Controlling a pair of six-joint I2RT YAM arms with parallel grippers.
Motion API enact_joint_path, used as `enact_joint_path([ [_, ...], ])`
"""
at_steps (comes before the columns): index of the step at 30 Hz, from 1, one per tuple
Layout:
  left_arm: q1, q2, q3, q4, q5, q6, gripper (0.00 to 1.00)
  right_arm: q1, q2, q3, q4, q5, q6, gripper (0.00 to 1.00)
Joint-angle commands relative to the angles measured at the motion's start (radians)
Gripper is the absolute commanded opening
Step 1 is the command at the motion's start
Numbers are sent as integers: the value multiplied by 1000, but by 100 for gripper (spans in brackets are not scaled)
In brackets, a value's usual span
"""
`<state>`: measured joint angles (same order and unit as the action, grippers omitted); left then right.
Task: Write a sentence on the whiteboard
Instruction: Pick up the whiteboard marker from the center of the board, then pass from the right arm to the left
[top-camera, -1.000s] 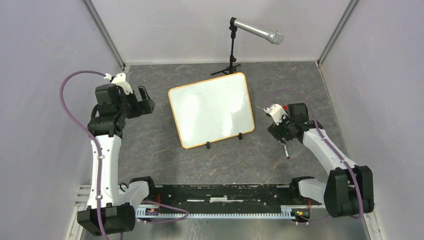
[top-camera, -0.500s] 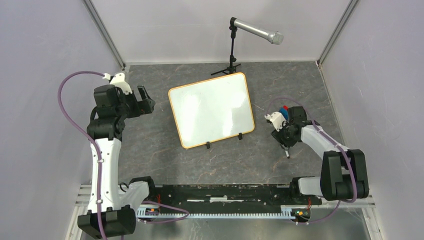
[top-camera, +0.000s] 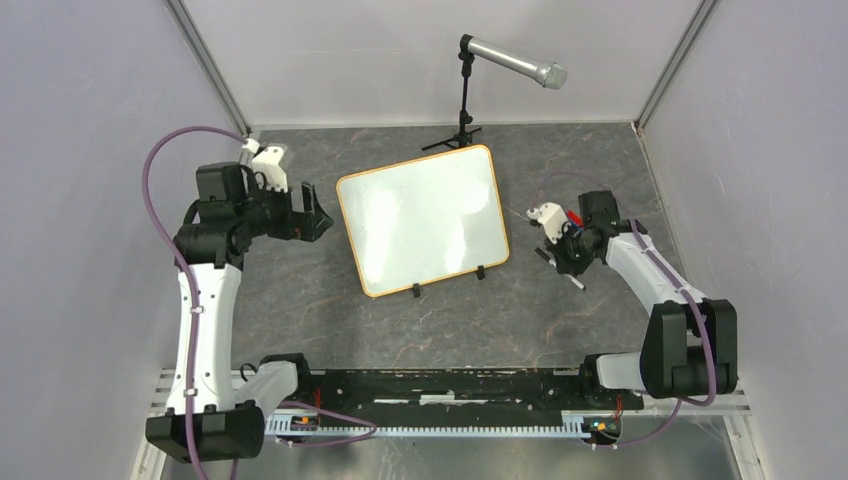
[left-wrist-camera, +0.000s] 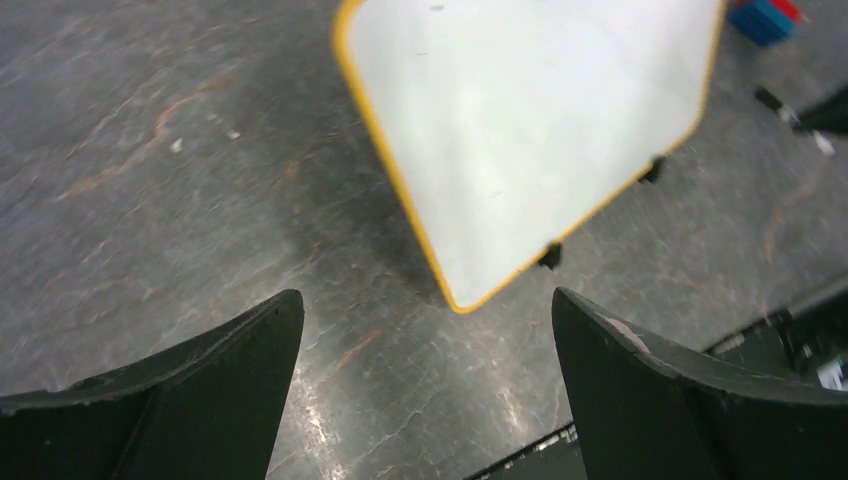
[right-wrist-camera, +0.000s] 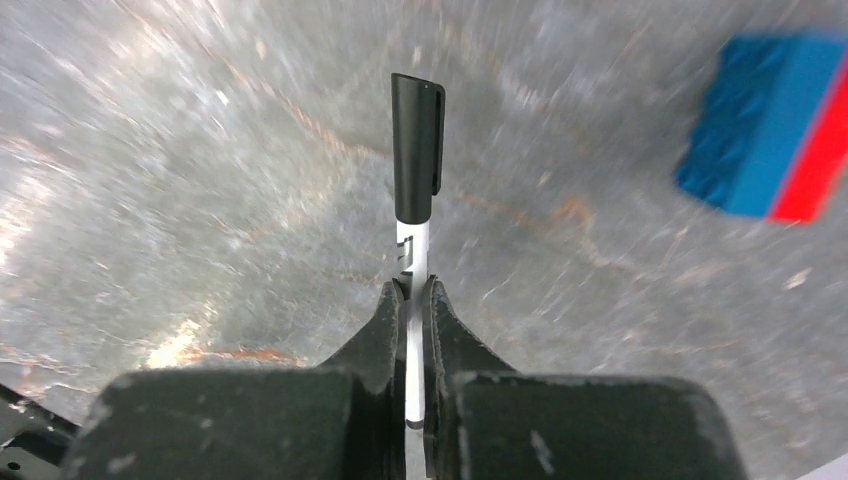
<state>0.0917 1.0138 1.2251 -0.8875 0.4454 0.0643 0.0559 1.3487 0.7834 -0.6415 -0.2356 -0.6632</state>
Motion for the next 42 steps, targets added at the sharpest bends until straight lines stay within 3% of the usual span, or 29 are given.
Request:
enact_joint_path([
  [1,-66,43,145,-138,222,163,100,17,-63,181,-106,-223,-73,0],
  [4,-195,82,220,-207,285,228,100,53,-65,293,-207,-382,-118,0],
  [9,-439,64,214,-160,240,295,100,181,-2,496,-393,-554,-153,0],
  [16,-545,17,212,-187,358,510,100,398,-36,468,-366,-676,-78,0],
  [21,-649,29,212,-237,359,631,92,481,-13,465,-392,-766,-73,0],
  [32,-949,26,184,-149,25,738,78,548,75,479,-406,-931,9,0],
  [42,-1150,121,191,-104,-100,827,73,603,49,455,-320,-928,112,0],
])
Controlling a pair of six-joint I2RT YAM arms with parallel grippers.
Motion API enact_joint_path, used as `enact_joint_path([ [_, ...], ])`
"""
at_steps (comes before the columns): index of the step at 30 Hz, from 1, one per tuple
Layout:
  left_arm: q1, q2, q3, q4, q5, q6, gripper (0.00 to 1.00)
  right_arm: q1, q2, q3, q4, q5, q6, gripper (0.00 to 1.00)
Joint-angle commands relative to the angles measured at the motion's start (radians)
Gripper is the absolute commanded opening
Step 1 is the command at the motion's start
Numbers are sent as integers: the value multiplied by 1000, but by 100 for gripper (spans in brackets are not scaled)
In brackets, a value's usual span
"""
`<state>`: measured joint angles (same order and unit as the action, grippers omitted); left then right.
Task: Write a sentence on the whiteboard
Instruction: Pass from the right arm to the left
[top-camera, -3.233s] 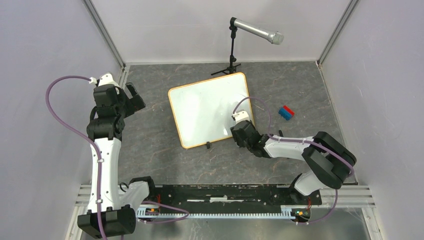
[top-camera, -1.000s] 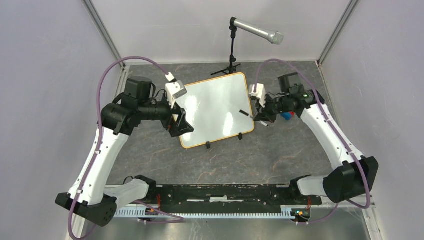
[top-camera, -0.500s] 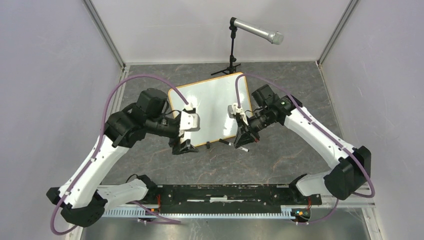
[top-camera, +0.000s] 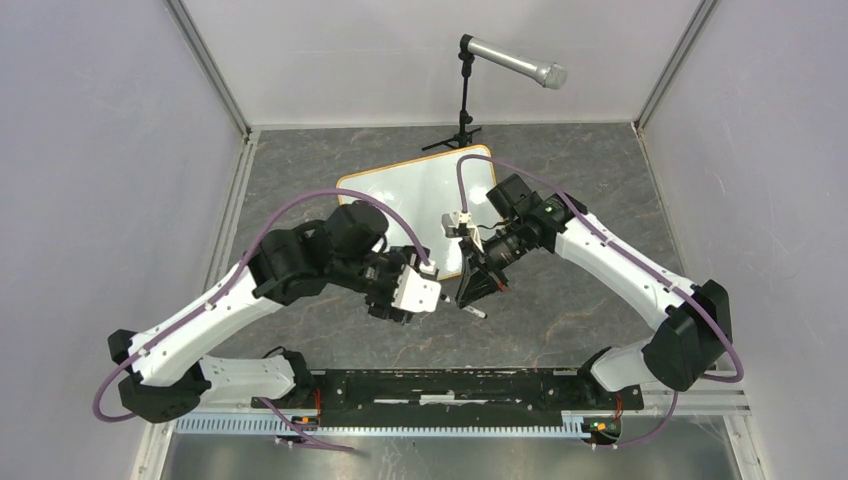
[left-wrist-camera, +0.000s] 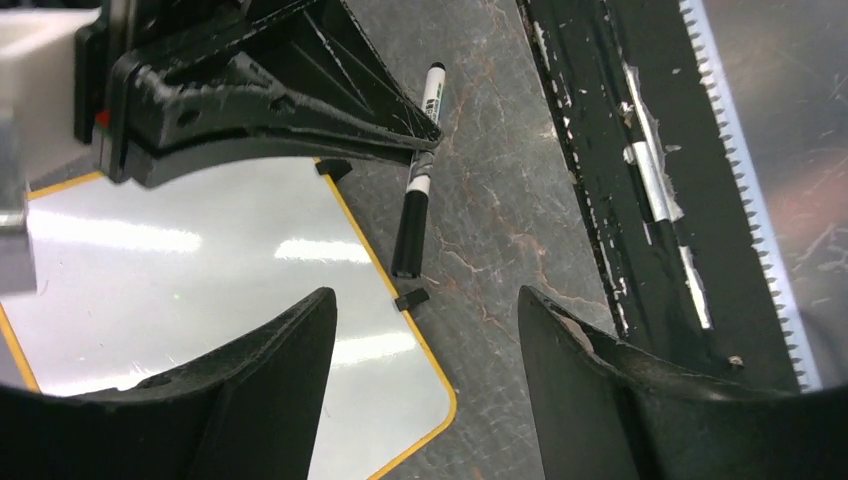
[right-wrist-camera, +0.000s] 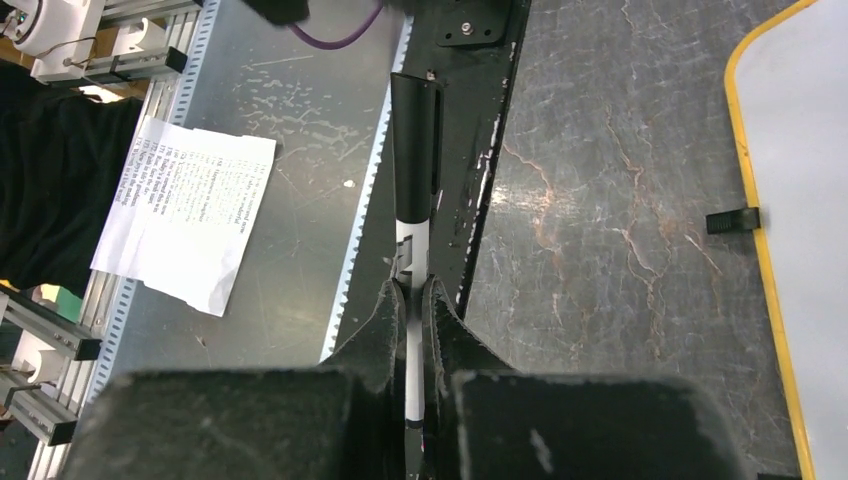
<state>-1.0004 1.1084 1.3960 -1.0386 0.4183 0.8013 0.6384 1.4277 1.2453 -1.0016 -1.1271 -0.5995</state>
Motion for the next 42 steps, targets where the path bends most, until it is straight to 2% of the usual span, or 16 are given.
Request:
enact_joint_path([
  [1,-70,37,19,47,-82,98,72,23,-33,-9,43,-38,52,0],
  [13,-149,86,-32,95,-179,129,58,41,-58,-16,60,-48,77,0],
  [19,-157,92,-39,110,-197,125,46,45,-73,-27,66,-51,81,0],
  [23,-156,82,-59,119,-205,102,32,44,-83,-19,71,-57,82,0],
  [25,-155,63,-79,159,-209,40,23,43,-88,-21,93,-44,99,14],
  [27,-147,40,-101,182,-200,-16,10,39,-89,-19,104,-31,102,36],
  [28,-139,28,-113,195,-192,-42,4,34,-91,-15,108,-28,102,52],
  [29,-123,20,-122,206,-183,-69,3,29,-92,-8,109,-21,104,63],
  [31,-72,-5,-147,251,-158,-139,2,8,-97,14,130,9,122,76],
  [33,-12,-28,-165,295,-106,-216,2,-14,-133,11,220,78,202,85],
  [34,9,-42,-172,312,-89,-249,3,-25,-161,-5,287,121,243,94],
  [36,51,-69,-188,338,-56,-308,3,-34,-258,-87,479,257,382,98],
  [38,104,-91,-197,365,-20,-382,2,-35,-341,-152,604,340,399,98],
  [42,231,-151,-237,467,118,-579,2,-34,-306,-86,573,331,366,98],
])
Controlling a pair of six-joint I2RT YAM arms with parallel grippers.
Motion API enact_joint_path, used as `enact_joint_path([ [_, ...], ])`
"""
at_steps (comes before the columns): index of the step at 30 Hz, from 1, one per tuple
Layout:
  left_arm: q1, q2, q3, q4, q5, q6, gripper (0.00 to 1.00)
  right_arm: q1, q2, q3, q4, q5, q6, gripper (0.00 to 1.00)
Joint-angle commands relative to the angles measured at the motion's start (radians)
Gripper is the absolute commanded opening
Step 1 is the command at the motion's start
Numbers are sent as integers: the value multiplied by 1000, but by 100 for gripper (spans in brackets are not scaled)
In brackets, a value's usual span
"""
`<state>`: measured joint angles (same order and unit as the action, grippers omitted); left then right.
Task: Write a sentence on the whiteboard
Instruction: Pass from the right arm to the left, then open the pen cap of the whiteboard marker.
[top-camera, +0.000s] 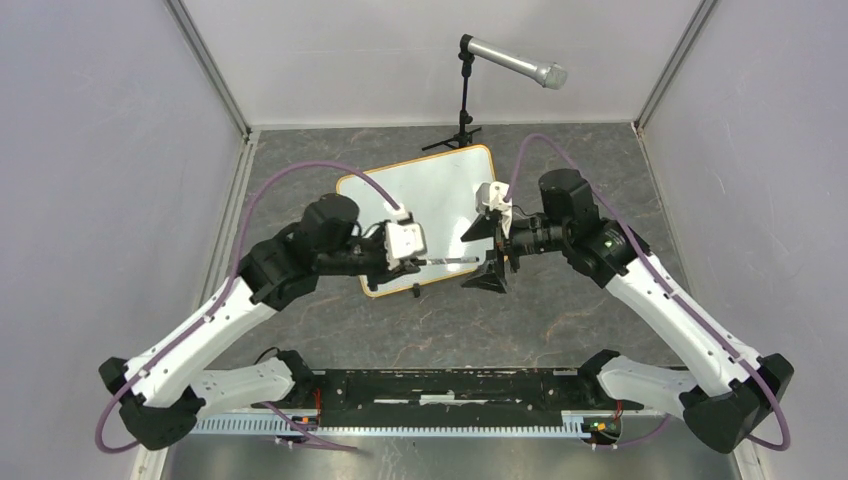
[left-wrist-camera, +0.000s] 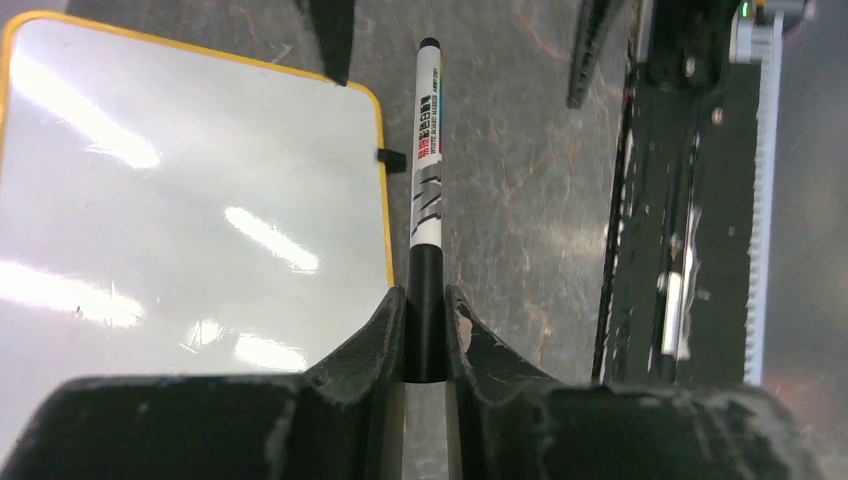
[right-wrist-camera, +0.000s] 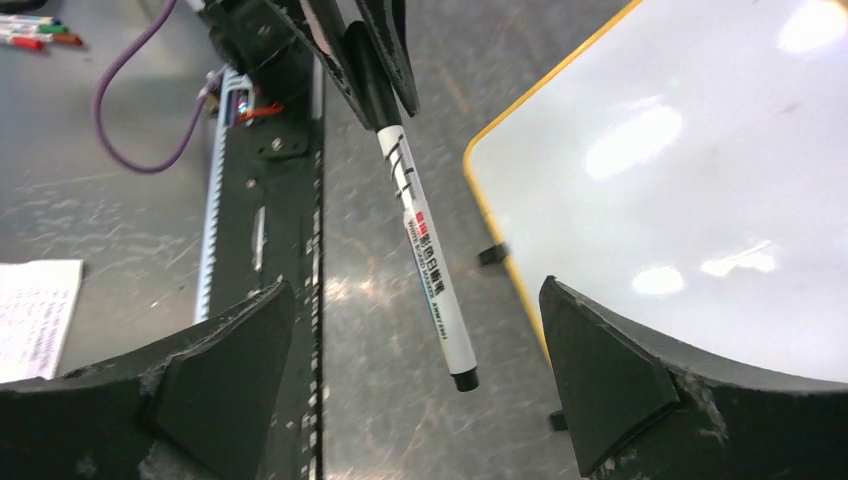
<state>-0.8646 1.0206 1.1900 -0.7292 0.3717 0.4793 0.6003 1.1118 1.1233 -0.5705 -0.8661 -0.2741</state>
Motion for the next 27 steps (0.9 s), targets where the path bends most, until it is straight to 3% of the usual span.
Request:
enact_joint_path([
  [1,119,-83,-51,186,201,-302,2,3,3,29,157,55,35,98],
  [5,208,-156,-95,220,297,-432,2,4,19,78,165,22,20,98],
  [9,277,-134,-38,182,440,-557,2,-10,88,158,191,22,66,98],
  [13,310,-80,56,57,530,-561,2,-65,123,200,313,-69,216,98],
  [17,349,-102,53,55,558,-562,2,-119,129,162,465,-155,381,98],
  [19,373,-95,59,65,590,-567,2,-122,133,100,624,-211,519,98],
  [24,397,-63,67,57,631,-546,2,-114,156,-99,1348,-298,1139,94],
  [27,398,-48,74,54,635,-544,2,-108,173,-105,1362,-300,1189,89],
])
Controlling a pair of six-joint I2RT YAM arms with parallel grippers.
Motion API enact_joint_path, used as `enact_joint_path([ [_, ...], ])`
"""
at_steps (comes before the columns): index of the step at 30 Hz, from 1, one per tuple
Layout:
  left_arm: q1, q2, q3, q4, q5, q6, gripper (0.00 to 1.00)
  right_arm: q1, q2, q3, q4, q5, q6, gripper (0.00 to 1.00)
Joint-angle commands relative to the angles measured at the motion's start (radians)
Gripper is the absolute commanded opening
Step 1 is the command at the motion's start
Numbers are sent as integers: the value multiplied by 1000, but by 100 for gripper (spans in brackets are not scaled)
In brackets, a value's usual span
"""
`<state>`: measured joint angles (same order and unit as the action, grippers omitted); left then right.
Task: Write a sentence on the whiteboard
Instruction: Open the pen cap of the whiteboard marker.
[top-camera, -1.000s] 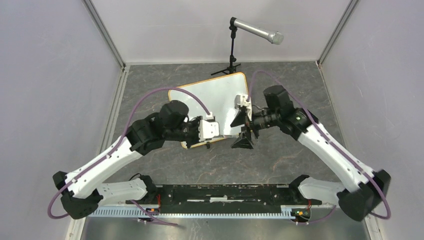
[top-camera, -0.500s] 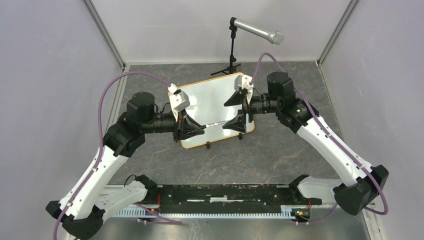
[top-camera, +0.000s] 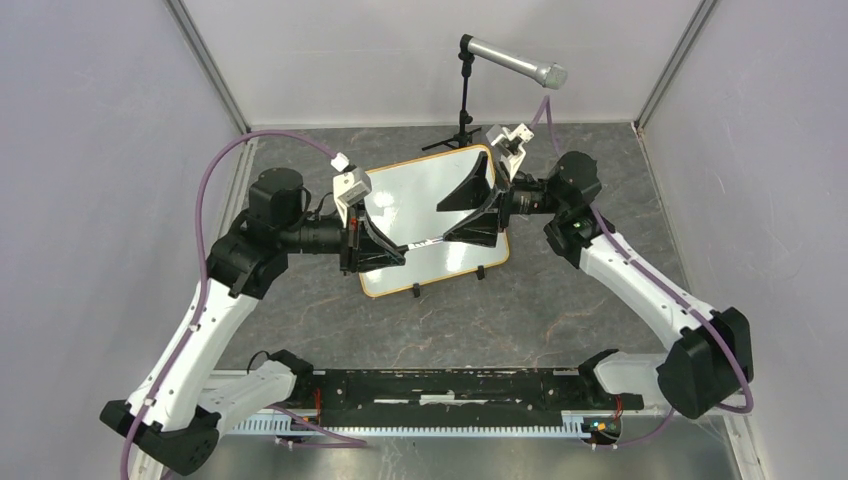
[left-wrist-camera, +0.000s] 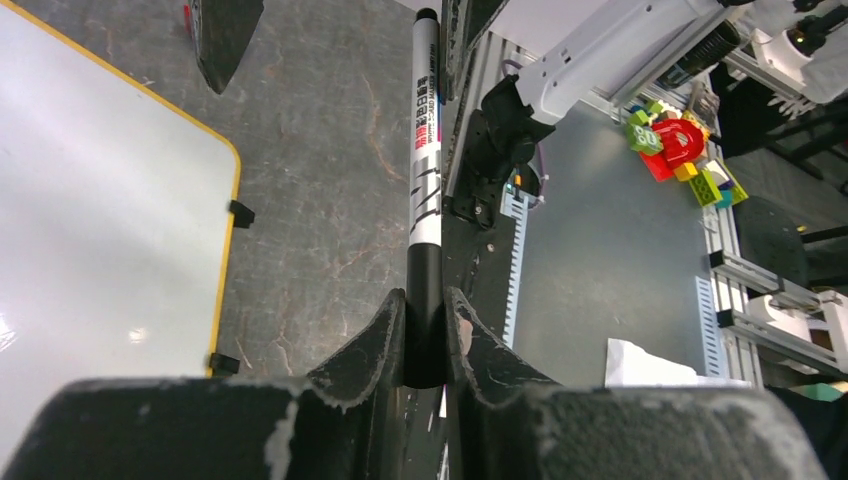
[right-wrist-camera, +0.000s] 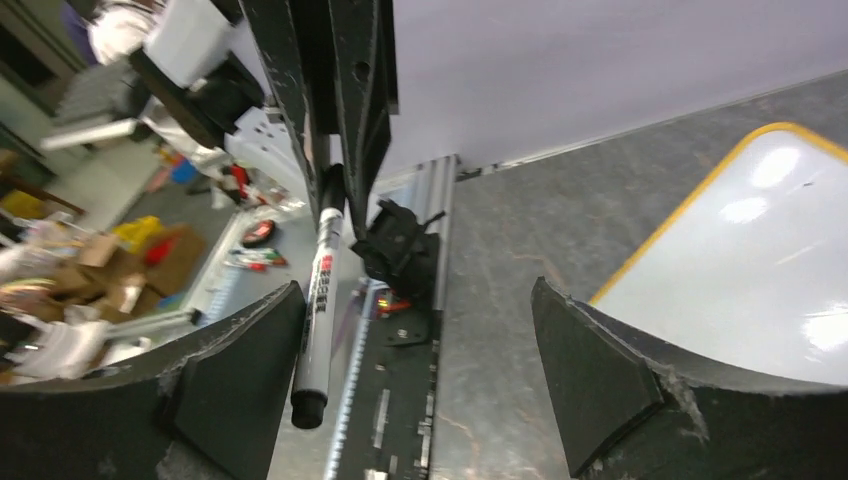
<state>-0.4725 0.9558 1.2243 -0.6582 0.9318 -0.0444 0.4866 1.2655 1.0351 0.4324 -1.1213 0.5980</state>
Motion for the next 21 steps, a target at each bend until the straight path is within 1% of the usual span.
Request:
enact_joint_path([
  [1,6,18,40,-13,68,-21,2,8,17,-7,278,-41,264,88],
  [3,6,14,38,3,45,-27,2,21,12,17,122,-29,160,85],
  [4,7,14,40,4,33,-24,2,30,11,24,78,-28,130,84],
  [9,11,34,59,-2,-2,-32,2,56,17,40,10,-41,107,70],
  [16,14,60,73,-47,-38,-4,2,61,12,65,-90,-43,31,58],
  [21,14,73,73,-59,-54,2,2,65,13,100,-194,-25,-54,57],
])
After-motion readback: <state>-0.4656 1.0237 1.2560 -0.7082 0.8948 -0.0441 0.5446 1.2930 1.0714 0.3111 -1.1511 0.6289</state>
